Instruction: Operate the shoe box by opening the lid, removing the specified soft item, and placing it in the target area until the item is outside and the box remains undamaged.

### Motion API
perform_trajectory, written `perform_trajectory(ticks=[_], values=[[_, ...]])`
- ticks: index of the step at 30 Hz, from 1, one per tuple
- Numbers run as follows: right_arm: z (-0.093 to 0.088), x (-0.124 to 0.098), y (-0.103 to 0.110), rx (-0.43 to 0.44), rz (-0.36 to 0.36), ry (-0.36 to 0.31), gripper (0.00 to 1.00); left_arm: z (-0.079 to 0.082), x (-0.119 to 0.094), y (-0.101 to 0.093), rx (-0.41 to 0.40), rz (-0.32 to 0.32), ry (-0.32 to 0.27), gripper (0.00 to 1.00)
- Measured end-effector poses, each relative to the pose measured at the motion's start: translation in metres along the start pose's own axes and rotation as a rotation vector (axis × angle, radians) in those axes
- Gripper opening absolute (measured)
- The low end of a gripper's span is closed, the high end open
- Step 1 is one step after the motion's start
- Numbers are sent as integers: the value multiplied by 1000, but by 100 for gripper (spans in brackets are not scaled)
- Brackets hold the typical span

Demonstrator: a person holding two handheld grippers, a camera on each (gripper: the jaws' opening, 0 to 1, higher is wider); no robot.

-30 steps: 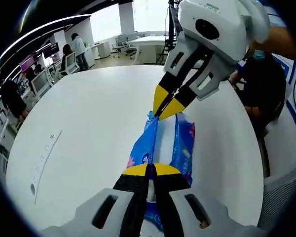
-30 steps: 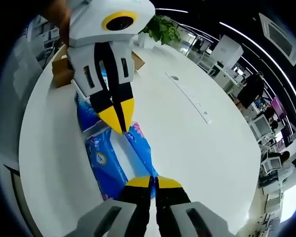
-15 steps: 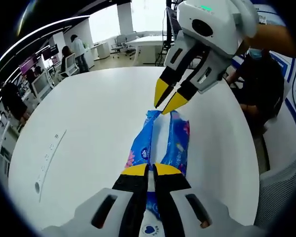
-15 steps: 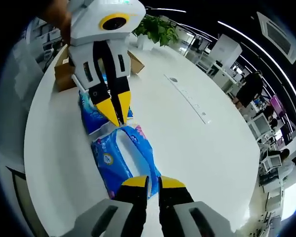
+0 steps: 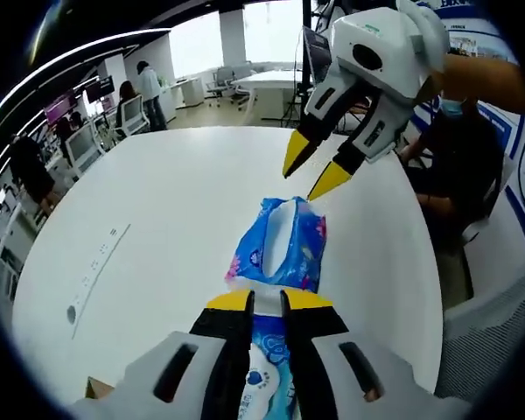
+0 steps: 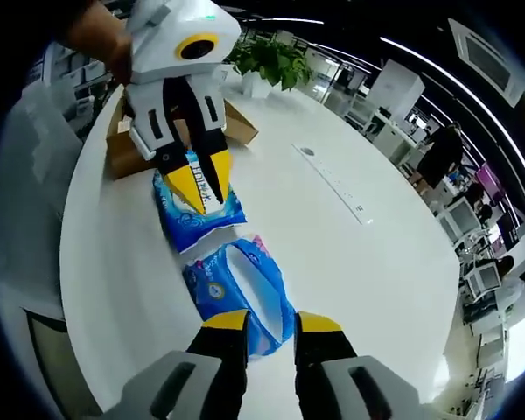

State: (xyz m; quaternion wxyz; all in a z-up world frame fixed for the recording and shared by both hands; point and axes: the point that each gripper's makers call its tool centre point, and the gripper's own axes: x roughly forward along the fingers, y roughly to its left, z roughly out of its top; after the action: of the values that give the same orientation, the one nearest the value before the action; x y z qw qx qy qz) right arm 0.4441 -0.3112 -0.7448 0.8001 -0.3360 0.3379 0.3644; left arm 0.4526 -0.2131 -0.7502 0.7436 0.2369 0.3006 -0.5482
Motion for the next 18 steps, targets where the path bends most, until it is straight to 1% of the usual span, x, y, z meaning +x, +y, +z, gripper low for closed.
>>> perform_trajectory(ticks=[3,8,9,11,15,18], values=[[5,-6,5,1,0,-8,22,1,-10,-2,-8,-2,-19,20],[16,-17,13,14,2,-34,29,1,-29,-3,-25,17,-51,24],[18,-19,16,15,5,-37,30,0,-34,-4,-39,21,-60,25],[22,-22,20,14,8,-40,32,-2,-43,-5,-58,26,-64,29],[30,-25,28,18,15,-48,36,-8,-61,-7,-52,33,-74,34],[37,-26,36,19,25,-57,39,-10,-72,-6,-70,42,-89,38]])
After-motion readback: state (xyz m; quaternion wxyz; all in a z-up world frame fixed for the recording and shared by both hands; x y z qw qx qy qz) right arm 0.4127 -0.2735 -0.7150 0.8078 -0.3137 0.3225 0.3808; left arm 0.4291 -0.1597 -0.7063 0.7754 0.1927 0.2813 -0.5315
